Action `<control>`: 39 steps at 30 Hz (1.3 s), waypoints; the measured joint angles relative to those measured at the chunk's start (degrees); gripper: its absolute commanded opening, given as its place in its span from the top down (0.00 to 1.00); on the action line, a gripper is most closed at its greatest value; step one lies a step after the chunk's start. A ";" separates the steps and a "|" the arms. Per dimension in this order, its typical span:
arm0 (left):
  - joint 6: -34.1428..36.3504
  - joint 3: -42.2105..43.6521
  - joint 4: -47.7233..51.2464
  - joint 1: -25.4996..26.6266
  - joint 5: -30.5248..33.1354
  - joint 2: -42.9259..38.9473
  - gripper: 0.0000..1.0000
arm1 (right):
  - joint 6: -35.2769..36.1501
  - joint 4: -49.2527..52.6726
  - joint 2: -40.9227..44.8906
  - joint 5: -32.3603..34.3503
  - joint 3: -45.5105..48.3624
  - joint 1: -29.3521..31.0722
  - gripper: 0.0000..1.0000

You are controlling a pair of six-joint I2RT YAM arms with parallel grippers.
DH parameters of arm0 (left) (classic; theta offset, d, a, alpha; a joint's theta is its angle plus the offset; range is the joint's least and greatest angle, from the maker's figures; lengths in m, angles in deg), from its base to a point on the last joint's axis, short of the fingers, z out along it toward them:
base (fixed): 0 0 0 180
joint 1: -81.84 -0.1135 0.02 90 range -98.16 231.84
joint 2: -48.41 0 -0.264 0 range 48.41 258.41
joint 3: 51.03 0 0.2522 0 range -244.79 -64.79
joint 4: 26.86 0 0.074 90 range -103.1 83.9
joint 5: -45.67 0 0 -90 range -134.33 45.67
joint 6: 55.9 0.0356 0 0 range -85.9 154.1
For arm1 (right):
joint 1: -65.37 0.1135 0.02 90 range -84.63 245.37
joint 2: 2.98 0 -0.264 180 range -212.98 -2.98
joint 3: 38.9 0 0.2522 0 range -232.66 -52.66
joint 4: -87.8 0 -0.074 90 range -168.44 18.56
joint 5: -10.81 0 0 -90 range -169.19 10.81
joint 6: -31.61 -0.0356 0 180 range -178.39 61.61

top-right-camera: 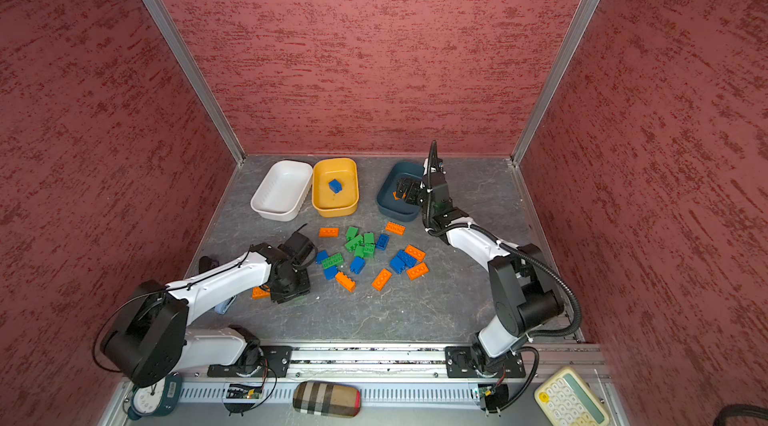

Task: Sort the legos into containers by color
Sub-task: 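Drop green brick in white tub with left gripper while right moves to pile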

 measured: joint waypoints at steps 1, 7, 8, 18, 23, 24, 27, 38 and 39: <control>0.33 -0.63 0.00 0.00 0.11 -0.92 0.63 | 0.02 -0.04 -0.04 -0.15 0.00 0.00 0.01; 3.61 -9.49 -1.05 -2.47 1.84 -3.96 0.63 | 0.04 -0.04 -0.33 -1.29 0.00 0.04 0.01; 4.57 -11.13 -1.86 -4.00 1.84 -4.07 0.63 | 0.07 -0.02 -0.33 -1.51 0.00 0.11 0.01; 13.22 -21.38 -16.31 -20.70 3.21 1.77 0.61 | 5.53 9.16 -0.48 -3.02 -2.27 3.56 0.01; 15.12 -26.67 -23.82 -27.28 3.76 12.17 0.62 | 9.90 15.28 -0.46 -3.23 -2.86 6.36 0.01; 15.52 -28.33 -25.05 -28.30 3.93 15.06 0.62 | 10.62 16.52 -0.44 -3.26 -2.86 6.95 0.01; 16.96 -32.44 -26.71 -30.23 4.35 21.62 0.62 | 11.56 19.80 0.00 -3.21 -2.82 8.20 0.01; 21.99 -50.47 -24.74 -31.67 4.33 40.26 0.43 | 10.05 25.55 8.79 -1.86 4.74 10.19 0.01; 22.38 -52.11 -24.15 -31.67 4.26 41.38 0.39 | 9.53 26.10 9.86 -1.73 5.88 10.25 0.01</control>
